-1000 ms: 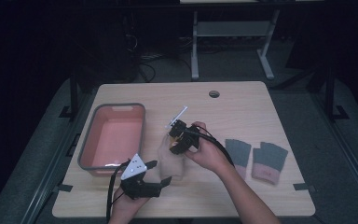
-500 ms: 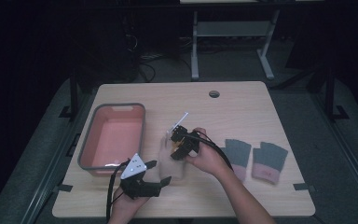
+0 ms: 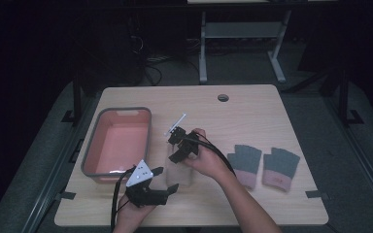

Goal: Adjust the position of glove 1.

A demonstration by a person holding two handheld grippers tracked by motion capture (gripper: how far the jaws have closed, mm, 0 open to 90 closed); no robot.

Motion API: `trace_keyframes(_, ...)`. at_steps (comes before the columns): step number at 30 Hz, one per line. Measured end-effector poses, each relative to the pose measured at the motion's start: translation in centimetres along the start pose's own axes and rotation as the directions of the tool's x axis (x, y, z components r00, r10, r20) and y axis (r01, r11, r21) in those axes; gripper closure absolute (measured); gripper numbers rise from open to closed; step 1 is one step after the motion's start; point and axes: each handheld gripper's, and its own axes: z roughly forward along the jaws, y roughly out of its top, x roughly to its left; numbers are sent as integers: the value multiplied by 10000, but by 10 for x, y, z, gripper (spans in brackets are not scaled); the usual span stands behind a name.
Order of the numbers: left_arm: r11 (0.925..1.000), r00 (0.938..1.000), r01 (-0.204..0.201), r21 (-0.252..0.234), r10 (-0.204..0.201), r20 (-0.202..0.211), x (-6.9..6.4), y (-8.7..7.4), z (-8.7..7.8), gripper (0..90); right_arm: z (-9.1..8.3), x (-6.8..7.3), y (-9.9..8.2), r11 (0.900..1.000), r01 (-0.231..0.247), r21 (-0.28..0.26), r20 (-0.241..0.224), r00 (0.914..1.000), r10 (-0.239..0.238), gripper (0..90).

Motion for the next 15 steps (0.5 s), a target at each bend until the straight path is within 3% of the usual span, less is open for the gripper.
trace_keyframes(6,10000,10000,-7,-5,7,3,0,0,-1,199,22,7,3,9971,392,658,345,9985,-415,428)
trace_keyframes(8,10000,10000,-26,6,26,12,-1,0,-1,199,27,8,1,9963,547,656,413,9975,-575,428)
trace_keyframes(15,10000,10000,-22,-73,23,40,-2,0,-1,200,25,6,-4,9959,599,684,458,9970,-632,433)
